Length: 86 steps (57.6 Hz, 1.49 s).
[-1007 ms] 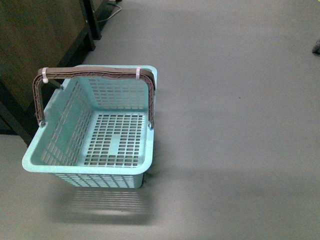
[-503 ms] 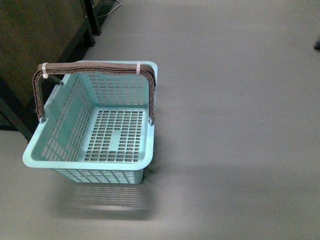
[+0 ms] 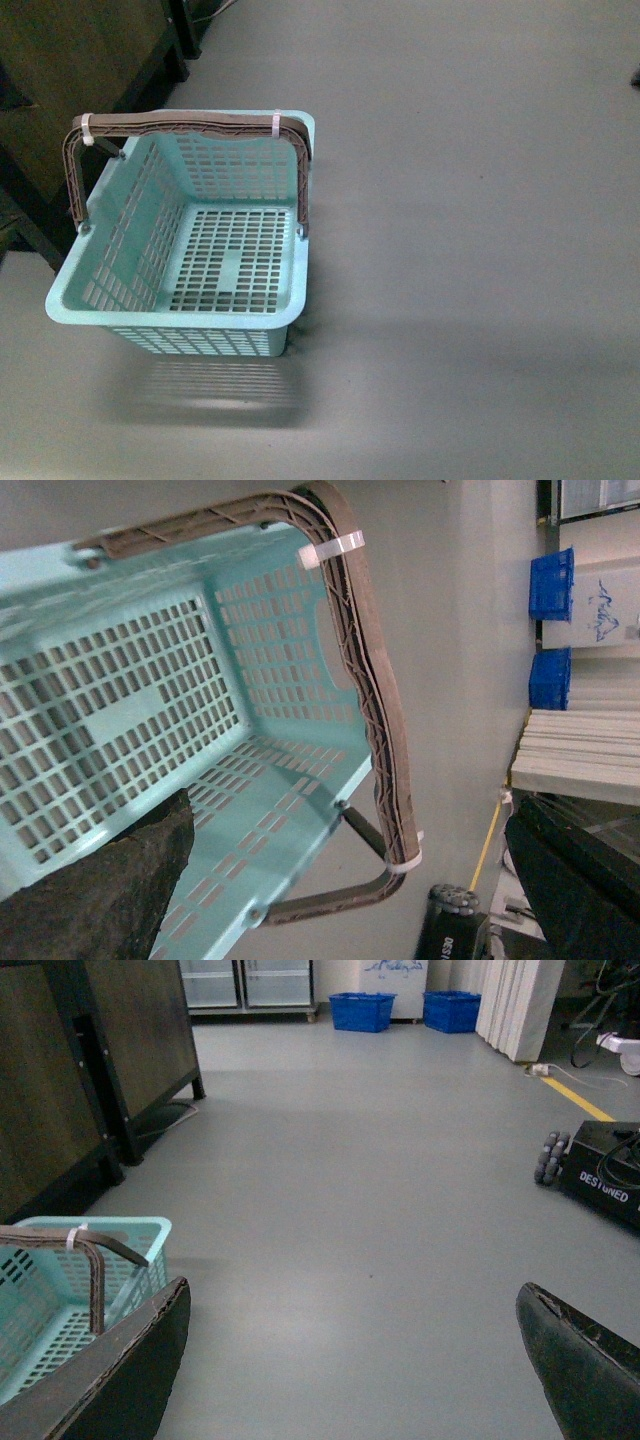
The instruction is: Pick mango and avocado into basket
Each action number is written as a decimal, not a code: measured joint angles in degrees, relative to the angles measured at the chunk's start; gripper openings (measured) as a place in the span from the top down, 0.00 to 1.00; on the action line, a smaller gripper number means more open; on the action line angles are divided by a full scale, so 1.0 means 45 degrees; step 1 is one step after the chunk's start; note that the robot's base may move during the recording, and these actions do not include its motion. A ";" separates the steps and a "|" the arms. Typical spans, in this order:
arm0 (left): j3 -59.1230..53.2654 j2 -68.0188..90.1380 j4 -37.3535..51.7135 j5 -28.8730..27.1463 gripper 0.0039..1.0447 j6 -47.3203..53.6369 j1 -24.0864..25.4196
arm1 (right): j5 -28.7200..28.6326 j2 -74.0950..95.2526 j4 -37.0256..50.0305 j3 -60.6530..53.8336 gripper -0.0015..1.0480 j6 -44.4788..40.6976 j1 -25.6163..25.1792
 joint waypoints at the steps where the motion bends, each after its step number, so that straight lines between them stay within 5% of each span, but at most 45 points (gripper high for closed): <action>1: 0.0447 0.0432 0.0117 -0.0005 0.08 -0.0170 -0.0010 | 0.0000 0.0000 0.0000 0.0000 0.08 0.0000 0.0000; 37: 0.8218 0.6640 -0.0738 0.0000 0.08 -0.1457 -0.0277 | 0.0000 0.0000 0.0000 0.0000 0.08 0.0000 0.0000; 51: 0.9384 0.7193 -0.1141 0.0112 0.56 -0.1292 -0.0418 | 0.0000 0.0000 0.0000 0.0000 0.08 0.0000 0.0000; 62: 0.9165 0.7145 -0.0991 0.0073 0.82 -0.1564 -0.0418 | 0.0000 0.0000 0.0000 0.0000 0.08 0.0005 0.0000; 86: 0.4949 0.2011 -0.0374 -0.0724 0.85 0.0355 -0.1166 | 0.0000 0.0000 0.0000 0.0000 0.08 0.0000 0.0000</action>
